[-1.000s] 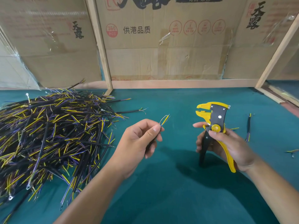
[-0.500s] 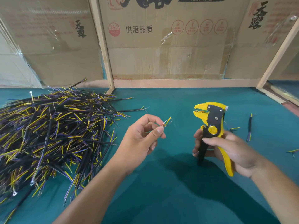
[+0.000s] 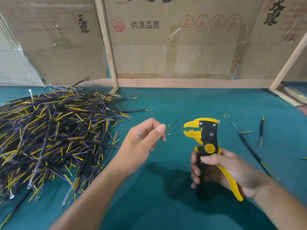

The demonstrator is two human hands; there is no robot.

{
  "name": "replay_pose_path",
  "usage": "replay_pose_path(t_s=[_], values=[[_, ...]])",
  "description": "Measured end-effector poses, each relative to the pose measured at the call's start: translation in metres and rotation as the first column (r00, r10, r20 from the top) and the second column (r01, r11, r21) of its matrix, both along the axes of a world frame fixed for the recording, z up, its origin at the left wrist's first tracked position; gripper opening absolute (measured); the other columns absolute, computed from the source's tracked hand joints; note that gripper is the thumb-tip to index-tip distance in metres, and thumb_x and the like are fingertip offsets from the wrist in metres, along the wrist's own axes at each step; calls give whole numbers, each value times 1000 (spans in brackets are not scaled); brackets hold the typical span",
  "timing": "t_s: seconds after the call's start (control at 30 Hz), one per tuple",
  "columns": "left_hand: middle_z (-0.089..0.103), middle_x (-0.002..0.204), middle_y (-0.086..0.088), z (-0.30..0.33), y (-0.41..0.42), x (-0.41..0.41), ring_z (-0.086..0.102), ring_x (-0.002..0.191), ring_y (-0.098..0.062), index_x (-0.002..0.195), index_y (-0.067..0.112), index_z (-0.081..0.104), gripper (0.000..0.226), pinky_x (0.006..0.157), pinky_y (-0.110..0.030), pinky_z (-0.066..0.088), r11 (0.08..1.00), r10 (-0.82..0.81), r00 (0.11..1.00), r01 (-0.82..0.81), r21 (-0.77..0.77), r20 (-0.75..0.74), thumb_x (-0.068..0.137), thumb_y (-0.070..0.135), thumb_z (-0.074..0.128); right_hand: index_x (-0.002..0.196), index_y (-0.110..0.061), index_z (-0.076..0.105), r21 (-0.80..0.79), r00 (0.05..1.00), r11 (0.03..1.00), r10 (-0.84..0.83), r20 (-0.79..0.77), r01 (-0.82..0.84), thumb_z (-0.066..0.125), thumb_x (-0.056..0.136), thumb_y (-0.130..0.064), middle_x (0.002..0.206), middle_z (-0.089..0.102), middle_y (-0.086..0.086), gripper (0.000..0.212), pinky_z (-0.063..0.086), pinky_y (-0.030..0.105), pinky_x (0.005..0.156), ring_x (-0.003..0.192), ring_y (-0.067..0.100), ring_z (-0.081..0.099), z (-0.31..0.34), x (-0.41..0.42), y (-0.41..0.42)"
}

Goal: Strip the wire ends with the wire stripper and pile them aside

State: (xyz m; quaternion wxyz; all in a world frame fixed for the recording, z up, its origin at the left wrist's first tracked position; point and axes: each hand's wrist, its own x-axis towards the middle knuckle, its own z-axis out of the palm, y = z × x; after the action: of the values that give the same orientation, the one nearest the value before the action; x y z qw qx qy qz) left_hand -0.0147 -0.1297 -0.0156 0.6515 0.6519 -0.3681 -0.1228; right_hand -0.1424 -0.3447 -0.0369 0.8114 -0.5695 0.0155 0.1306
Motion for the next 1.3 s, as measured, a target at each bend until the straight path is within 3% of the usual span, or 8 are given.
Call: replay_pose_path(t_s=[0.2,0.33,0.4,0.47,0.57,0.73,0.93,1.3], values=[[43,63,1,-4,2,1,32,55,-10,74,14,53,24,50,-20,28,994,66,996,-71,83,68,81,32,68,101,0,65,-20,999,999,34,14,-34,69,85,-21,81,57,22,26,52,58,82,76,37,58,-1,0,0],[51,73,0,-2,3,0,41,68,-18,83,19,56,18,65,-32,35,997,20,999,-23,79,33,77,33,65,101,1,65,-41,997,997,66,31,-64,68,87,-22,82,57,23,27,52,57,82,76,38,59,-1,-3,1],[56,74,5,-2,2,1,47,68,-13,95,20,62,10,67,-26,37,997,-27,1000,25,74,15,86,24,62,101,1,65,-45,997,996,75,38,-73,66,87,-22,82,57,23,26,53,56,81,76,37,59,0,-4,3],[60,73,7,-3,2,0,43,61,-8,101,21,64,11,60,-18,34,994,-63,997,59,89,35,95,23,54,101,1,65,-43,996,996,78,42,-76,66,88,-21,82,57,23,26,53,55,80,76,37,59,1,-4,5],[61,75,6,-6,0,-2,32,59,-15,99,19,57,17,55,-18,31,987,-125,992,122,106,17,102,28,44,101,2,64,-45,994,994,98,41,-96,65,88,-21,82,57,23,26,53,55,80,76,37,58,1,-5,8],[57,72,8,-10,-1,-2,34,53,-2,96,14,50,17,53,-8,31,970,-184,983,178,163,19,104,24,39,101,2,64,-22,993,994,112,23,-111,65,90,-22,82,57,22,26,52,56,80,76,36,58,1,-5,7],[58,61,7,-12,-1,-2,30,50,-11,96,30,43,17,51,-19,30,954,-186,981,166,249,58,98,46,39,102,1,63,-34,988,988,153,15,-152,70,89,-26,83,58,23,31,51,58,81,76,37,59,-1,-6,2],[60,60,4,-11,4,-3,28,48,-16,97,32,44,6,49,-23,28,928,-271,958,235,290,92,98,37,40,103,1,63,-103,956,951,288,-49,-292,69,91,-31,83,59,22,34,51,53,79,76,35,59,9,-11,-7]])
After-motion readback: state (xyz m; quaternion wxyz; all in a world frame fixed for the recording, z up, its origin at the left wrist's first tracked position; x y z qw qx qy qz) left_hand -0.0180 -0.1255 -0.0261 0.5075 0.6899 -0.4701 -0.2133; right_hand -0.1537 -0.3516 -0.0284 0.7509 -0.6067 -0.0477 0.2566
